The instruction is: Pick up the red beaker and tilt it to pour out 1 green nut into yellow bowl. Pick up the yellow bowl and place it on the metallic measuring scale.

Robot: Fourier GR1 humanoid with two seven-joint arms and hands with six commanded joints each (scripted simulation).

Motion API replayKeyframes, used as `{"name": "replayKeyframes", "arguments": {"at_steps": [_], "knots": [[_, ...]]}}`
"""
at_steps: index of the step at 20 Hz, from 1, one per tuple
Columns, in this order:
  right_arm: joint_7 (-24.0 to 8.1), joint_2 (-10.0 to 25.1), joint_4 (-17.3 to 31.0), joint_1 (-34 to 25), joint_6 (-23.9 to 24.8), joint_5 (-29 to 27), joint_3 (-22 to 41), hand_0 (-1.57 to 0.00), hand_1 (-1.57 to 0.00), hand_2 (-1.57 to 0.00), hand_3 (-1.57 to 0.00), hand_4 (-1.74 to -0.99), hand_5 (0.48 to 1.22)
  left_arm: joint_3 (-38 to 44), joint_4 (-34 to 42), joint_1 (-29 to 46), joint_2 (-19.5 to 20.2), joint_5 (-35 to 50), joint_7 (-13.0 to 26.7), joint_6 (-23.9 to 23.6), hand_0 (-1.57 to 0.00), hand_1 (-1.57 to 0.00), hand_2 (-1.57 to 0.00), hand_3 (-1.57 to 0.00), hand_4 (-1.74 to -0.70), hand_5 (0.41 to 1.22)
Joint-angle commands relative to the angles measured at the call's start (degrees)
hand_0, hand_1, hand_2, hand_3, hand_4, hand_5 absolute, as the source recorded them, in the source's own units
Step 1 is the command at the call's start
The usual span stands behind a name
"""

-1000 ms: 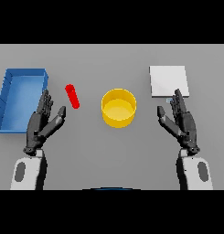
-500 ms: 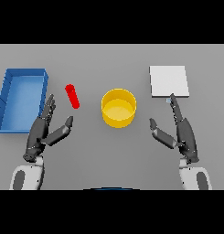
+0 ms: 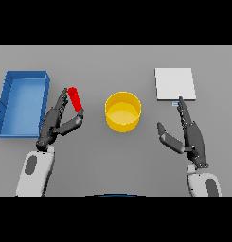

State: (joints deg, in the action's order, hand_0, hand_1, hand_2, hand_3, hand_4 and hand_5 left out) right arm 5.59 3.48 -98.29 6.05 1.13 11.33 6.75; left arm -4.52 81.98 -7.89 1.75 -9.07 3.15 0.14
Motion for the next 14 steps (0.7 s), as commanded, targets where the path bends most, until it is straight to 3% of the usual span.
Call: {"name": "replayKeyframes", "arguments": {"at_steps": [1,3,7,12,14], "knots": [[-0.4,-0.3,0.1,-0.5,0.3,0.0,-0.1,0.00,0.00,0.00,0.00,-1.321,0.683,1.0,-2.6,-2.0,0.4,0.0,-0.2,-0.3,0.00,0.00,0.00,0.00,-1.38,0.738],[0.5,0.1,0.2,0.6,0.1,-0.3,-0.4,0.00,0.00,0.00,0.00,-1.331,0.686,1.9,-6.0,-4.1,0.5,0.0,-0.9,-0.5,0.00,0.00,0.00,0.00,-1.36,0.726],[-1.5,0.4,-0.1,-0.4,0.0,-0.9,-0.9,0.00,0.00,0.00,0.00,-1.338,0.688,4.0,-12.9,-9.0,-0.1,0.8,-2.2,-1.0,0.00,0.00,0.00,0.00,-1.33,0.714],[0.1,0.2,-0.1,0.2,-0.2,-0.7,-0.5,0.00,0.00,0.00,0.00,-1.331,0.687,4.6,-18.0,-13.6,-0.1,0.2,-3.9,-1.2,0.00,0.00,0.00,0.00,-1.32,0.706],[-1.4,0.1,1.1,-1.3,-0.3,-1.4,-1.1,0.00,0.00,0.00,0.00,-1.329,0.684,5.7,-20.9,-16.1,0.3,0.5,-4.2,-1.1,0.00,0.00,0.00,0.00,-1.31,0.703]]}}
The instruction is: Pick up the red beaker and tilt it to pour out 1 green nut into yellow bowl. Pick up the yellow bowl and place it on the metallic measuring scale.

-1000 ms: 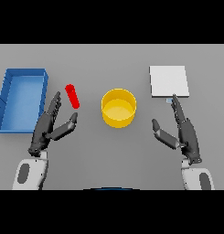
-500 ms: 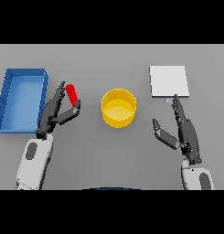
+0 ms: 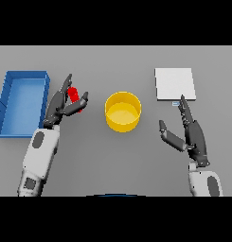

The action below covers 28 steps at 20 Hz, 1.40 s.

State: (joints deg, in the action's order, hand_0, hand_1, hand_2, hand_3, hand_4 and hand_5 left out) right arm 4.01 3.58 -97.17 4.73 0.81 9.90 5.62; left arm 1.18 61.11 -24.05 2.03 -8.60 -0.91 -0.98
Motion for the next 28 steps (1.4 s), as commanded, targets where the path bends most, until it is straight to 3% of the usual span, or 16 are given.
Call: {"name": "replayKeyframes", "arguments": {"at_steps": [1,6,8,9,10,12,16,19,24,28], "knots": [[0.4,0.0,-0.8,0.4,0.0,0.1,0.1,0.00,0.00,0.00,0.00,-1.324,0.683,0.2,-1.3,-0.7,-0.1,0.2,-0.7,0.4,0.00,0.00,0.00,0.00,-1.31,0.706],[0.1,0.0,-1.2,0.6,0.2,0.3,0.2,0.00,0.00,0.00,0.00,-1.298,0.682,0.9,-3.8,-2.9,-0.4,0.6,-3.5,0.6,0.00,0.00,0.00,0.00,-1.36,0.735],[0.5,0.1,-1.1,0.6,0.4,1.2,0.6,0.00,0.00,0.00,0.00,-1.291,0.684,1.8,-6.3,-4.0,-1.2,0.9,-4.1,-0.5,-0.08,-0.08,-0.12,-0.08,-1.42,0.770],[0.6,0.2,-0.8,0.6,0.4,0.8,0.1,0.00,0.00,0.00,0.00,-1.289,0.684,2.2,-6.5,-4.0,-1.9,1.4,-4.2,-0.9,-0.25,-0.28,-0.31,-0.22,-1.44,0.795],[1.3,0.1,-1.0,1.0,0.4,1.1,0.5,0.00,0.00,0.00,0.00,-1.286,0.685,2.5,-6.8,-4.1,-2.3,1.4,-4.0,-1.7,-0.46,-0.48,-0.50,-0.49,-1.44,0.881],[0.0,0.3,-1.0,0.4,0.3,0.6,0.1,0.00,0.00,0.00,0.00,-1.283,0.683,2.1,-7.7,-4.8,-2.6,-0.5,-3.9,-4.6,-0.86,-0.87,-0.89,-0.88,-1.44,1.003],[0.4,0.1,-0.2,-0.1,0.2,0.3,0.0,0.00,0.00,0.00,0.00,-1.293,0.682,2.8,-9.9,-6.0,-2.9,-1.8,-7.4,-5.3,-1.28,-1.29,-1.29,-1.29,-1.45,1.132],[1.0,0.3,0.2,-0.5,-0.1,0.1,-0.1,0.00,0.00,0.00,0.00,-1.296,0.682,2.7,-8.8,-5.8,-3.5,-1.3,-8.3,-6.4,-1.42,-1.42,-1.43,-1.43,-1.59,1.123],[2.3,-0.1,0.6,-0.5,0.6,2.2,1.1,0.00,0.00,0.00,0.00,-1.254,0.667,1.3,-4.7,-5.5,-2.3,0.1,-9.2,-7.3,-1.52,-1.52,-1.52,-1.52,-1.69,1.100],[2.3,0.0,0.5,-0.3,1.0,2.8,1.2,0.00,0.00,0.00,0.00,-1.245,0.673,-2.8,0.8,-6.6,-0.5,-2.9,-5.2,-8.5,-1.55,-1.55,-1.55,-1.55,-1.72,1.101]]}}
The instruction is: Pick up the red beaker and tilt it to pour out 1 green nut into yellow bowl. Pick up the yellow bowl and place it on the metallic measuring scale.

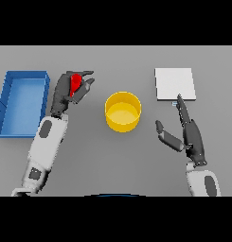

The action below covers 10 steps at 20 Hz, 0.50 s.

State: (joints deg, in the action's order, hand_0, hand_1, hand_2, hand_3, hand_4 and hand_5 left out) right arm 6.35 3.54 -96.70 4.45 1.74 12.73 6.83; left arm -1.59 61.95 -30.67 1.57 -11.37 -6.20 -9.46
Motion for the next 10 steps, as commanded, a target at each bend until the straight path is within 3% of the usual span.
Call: {"name": "replayKeyframes", "arguments": {"at_steps": [1,4,7,10], "knots": [[0.1,0.0,-0.2,0.1,0.2,0.3,0.1,0.00,0.00,0.00,0.00,-1.249,0.679,-1.8,0.9,-0.6,1.2,-1.8,2.1,0.6,-1.55,-1.56,-1.56,-1.56,-1.72,1.107],[-0.6,0.3,-0.4,0.0,0.9,1.9,0.5,0.00,0.00,0.00,0.00,-1.243,0.691,-8.3,2.4,-3.0,5.4,-7.9,7.0,4.0,-1.56,-1.56,-1.56,-1.56,-1.73,1.121],[-0.2,0.5,-1.9,1.4,0.4,1.6,0.8,0.00,0.00,0.00,0.00,-1.243,0.700,-10.8,3.2,-3.1,7.5,-9.3,8.0,5.8,-1.56,-1.56,-1.56,-1.56,-1.73,1.115],[-1.8,0.2,-1.7,1.3,0.5,1.5,0.7,0.00,0.00,0.00,0.00,-1.248,0.711,-13.5,3.4,-3.8,9.6,-11.4,8.5,6.9,-1.56,-1.56,-1.56,-1.56,-1.73,1.112]]}}
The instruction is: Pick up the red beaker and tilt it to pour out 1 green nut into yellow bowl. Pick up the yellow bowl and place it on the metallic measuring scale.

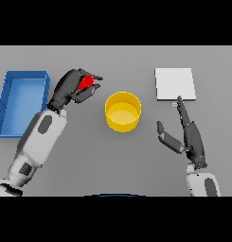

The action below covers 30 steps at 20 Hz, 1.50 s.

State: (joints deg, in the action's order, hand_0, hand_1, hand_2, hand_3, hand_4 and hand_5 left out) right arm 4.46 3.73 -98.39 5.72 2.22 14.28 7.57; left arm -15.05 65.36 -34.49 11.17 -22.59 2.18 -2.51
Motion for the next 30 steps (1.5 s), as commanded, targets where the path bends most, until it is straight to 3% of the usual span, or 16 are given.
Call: {"name": "replayKeyframes", "arguments": {"at_steps": [1,2,6,10,13,15,23,30], "knots": [[-0.5,0.1,0.0,-0.1,0.1,0.2,0.0,0.00,0.00,0.00,0.00,-1.251,0.714,-1.4,-0.5,-0.7,1.1,-1.9,0.1,0.1,-1.57,-1.57,-1.57,-1.57,-1.74,1.112],[0.8,0.7,-0.6,0.4,-0.2,0.1,-0.1,0.00,0.00,0.00,0.00,-1.254,0.717,-3.8,-0.5,-1.8,2.1,-4.6,0.8,0.4,-1.57,-1.57,-1.57,-1.57,-1.74,1.112],[0.7,0.5,-0.7,-0.1,-0.6,-0.5,-0.2,0.00,0.00,0.00,0.00,-1.267,0.721,-12.8,-4.8,-8.6,4.4,-15.2,2.2,2.3,-1.57,-1.57,-1.57,-1.57,-1.74,1.152],[0.7,-0.4,0.1,-0.6,-0.4,-0.6,0.2,0.00,0.00,0.00,0.00,-1.264,0.717,-19.3,-9.7,-14.9,5.8,-21.5,0.6,5.6,-1.57,-1.57,-1.57,-1.57,-1.74,1.193],[0.9,-0.1,-0.6,-0.2,-0.3,-0.7,-0.2,0.00,0.00,0.00,0.00,-1.258,0.697,-24.5,-12.4,-19.8,6.5,-25.6,-1.4,9.6,-1.57,-1.57,-1.57,-1.57,-1.61,1.206],[-0.1,-0.9,0.2,-0.9,0.8,0.1,-0.2,0.00,0.00,0.00,0.00,-1.245,0.679,-28.3,-13.5,-22.4,6.4,-27.9,-1.3,13.1,-1.57,-1.57,-1.57,-1.57,-1.66,1.212],[2.1,-1.6,1.2,-0.3,1.5,0.7,0.1,0.00,0.00,0.00,0.00,-1.193,0.648,-38.8,-19.0,-32.2,4.6,-33.4,-3.7,19.9,-1.57,-1.57,-1.57,-1.57,-1.72,1.219],[0.2,-1.4,1.1,-0.9,2.2,0.8,-0.5,0.00,0.00,0.00,0.00,-1.169,0.624,-49.5,-21.9,-36.5,3.8,-39.8,-6.7,18.0,-1.57,-1.57,-1.57,-1.57,-1.74,1.221]]}}
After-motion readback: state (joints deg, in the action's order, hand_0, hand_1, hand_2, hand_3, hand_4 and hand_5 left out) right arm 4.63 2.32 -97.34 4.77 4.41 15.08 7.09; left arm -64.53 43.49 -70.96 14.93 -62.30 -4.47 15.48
